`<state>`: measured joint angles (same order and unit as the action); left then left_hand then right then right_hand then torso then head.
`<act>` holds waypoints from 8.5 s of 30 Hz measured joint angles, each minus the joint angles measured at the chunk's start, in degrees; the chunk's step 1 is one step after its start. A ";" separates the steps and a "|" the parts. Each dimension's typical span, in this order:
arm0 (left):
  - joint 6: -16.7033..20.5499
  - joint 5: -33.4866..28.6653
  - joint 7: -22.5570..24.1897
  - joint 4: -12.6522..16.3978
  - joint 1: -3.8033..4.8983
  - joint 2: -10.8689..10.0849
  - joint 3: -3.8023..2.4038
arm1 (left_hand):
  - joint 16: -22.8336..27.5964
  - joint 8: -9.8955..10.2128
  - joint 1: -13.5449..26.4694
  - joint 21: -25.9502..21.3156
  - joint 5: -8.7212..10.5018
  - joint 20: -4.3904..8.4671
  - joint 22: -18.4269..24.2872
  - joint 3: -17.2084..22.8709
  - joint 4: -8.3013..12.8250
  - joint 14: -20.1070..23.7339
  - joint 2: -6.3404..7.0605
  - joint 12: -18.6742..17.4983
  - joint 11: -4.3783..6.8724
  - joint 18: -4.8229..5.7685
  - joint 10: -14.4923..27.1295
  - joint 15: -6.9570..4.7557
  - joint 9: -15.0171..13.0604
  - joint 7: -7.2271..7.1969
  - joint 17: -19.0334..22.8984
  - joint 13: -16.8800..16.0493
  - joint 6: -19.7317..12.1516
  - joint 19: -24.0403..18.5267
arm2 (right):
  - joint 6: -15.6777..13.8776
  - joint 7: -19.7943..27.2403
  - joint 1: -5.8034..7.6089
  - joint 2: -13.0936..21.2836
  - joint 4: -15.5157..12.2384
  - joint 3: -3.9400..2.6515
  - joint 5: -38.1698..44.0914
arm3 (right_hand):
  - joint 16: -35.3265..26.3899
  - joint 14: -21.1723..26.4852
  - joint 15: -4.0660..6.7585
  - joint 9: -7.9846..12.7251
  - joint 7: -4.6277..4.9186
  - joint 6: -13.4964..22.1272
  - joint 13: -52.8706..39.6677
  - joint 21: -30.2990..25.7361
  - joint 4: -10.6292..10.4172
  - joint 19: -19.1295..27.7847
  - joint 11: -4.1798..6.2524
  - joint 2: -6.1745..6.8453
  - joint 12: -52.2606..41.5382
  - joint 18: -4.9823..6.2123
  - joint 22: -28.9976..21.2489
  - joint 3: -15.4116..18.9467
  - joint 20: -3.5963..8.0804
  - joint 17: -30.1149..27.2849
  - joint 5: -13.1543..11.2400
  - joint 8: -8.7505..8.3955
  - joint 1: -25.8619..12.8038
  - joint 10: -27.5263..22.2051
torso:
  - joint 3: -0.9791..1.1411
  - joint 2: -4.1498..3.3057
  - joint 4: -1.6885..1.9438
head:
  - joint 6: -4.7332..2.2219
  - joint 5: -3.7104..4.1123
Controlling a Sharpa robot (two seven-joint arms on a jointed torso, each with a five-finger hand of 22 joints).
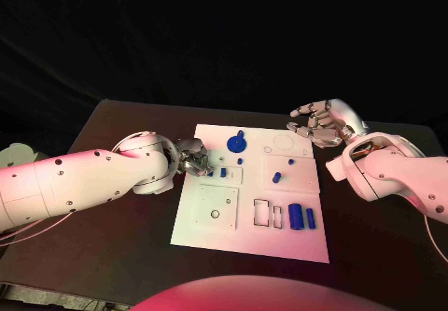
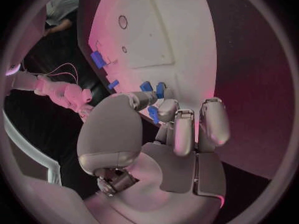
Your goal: Assemble the parts on the task board
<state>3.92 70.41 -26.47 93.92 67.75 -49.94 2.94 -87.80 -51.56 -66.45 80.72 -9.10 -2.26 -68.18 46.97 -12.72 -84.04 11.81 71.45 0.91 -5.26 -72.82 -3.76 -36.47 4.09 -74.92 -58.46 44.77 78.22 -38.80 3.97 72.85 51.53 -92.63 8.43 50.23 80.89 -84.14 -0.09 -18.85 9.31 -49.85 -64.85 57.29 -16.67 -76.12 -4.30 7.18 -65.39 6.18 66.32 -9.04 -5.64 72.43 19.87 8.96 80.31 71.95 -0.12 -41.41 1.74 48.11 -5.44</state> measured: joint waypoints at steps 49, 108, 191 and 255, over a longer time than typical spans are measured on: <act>0.04 3.54 0.55 0.41 -0.61 -0.30 -0.33 | 0.00 -0.11 0.48 0.22 0.16 0.20 -0.28 0.16 -0.15 0.00 0.48 0.23 0.00 0.00 -0.40 0.00 -2.46 -0.22 0.00 -0.10 0.47 0.21 | 0.02 -0.12 -0.11 0.14 0.09 0.00 0.02 | 0.00 0.00 0.00 0.00 0.00 0.00 -0.01 0.01 -0.03 0.00 0.00 0.00 0.00 0.00 0.01 -0.34 0.00 0.00 0.00 0.33 0.00 0.00 | 0.04 -0.03 -0.08 | 0.64 0.20; -0.19 -2.26 -0.02 -2.05 -0.49 0.58 -0.33 | 0.00 0.87 9.87 0.21 0.43 0.41 -0.28 -0.67 -0.47 0.20 1.67 0.22 0.62 0.00 -1.03 -0.63 -0.99 -2.26 0.00 0.04 3.48 0.41 | 0.22 -1.02 -0.12 0.19 0.28 0.00 0.07 | -0.23 0.00 0.00 0.00 0.00 0.00 0.39 -0.72 -0.16 0.00 0.20 0.29 0.29 0.00 -0.51 -0.79 0.00 -0.24 0.23 0.33 -1.38 -0.20 | -0.02 -0.02 -0.04 | 1.05 0.56; -0.23 -3.16 -0.42 -1.81 -0.58 0.45 -0.67 | 0.00 1.22 16.68 0.21 0.00 0.62 -0.37 -11.17 -4.02 -0.02 -2.91 0.22 0.82 0.00 -1.23 -0.84 -1.06 -2.15 0.00 -0.50 4.61 0.62 | 0.89 -1.18 -0.22 0.14 0.79 0.00 0.26 | -0.67 0.00 0.00 0.00 0.00 0.00 0.68 -1.82 -0.16 0.00 0.20 0.82 0.29 0.00 -0.96 -0.79 0.00 -0.34 -0.25 0.57 -4.91 -0.20 | 0.00 -0.02 -0.07 | 1.37 0.48; 7.68 13.39 23.56 -11.20 1.75 13.29 -0.43 | 22.94 19.06 -13.82 -27.25 0.60 -6.99 35.61 -17.59 5.24 25.52 3.68 -34.70 -9.20 -4.54 30.74 7.69 19.12 6.32 33.84 44.49 -6.53 -25.18 | 0.88 -1.33 -0.42 -0.38 1.68 0.01 0.56 | -1.01 0.21 0.21 0.00 0.00 0.00 1.05 -2.83 -0.16 0.00 0.37 0.82 0.29 -0.01 -1.57 -0.79 0.00 -0.69 0.09 0.56 -4.91 -0.37 | -0.04 -0.34 -0.36 | -1.00 1.81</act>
<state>11.60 83.80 -2.91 82.72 69.50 -36.65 2.50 -64.86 -32.49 -80.27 53.48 -8.51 -9.25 -32.57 29.39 -7.48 -58.52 15.49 36.74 -8.29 -9.80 -42.07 3.93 -17.35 10.41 -41.07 -13.97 38.23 53.03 -37.93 2.63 72.43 51.15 -90.94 8.44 50.78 79.88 -83.93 0.12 -18.85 9.31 -49.85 -63.80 54.47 -16.83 -76.13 -3.94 8.00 -65.10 6.17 64.75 -9.83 -5.64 71.74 19.96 9.52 75.40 71.58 -0.16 -41.75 1.38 47.11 -3.63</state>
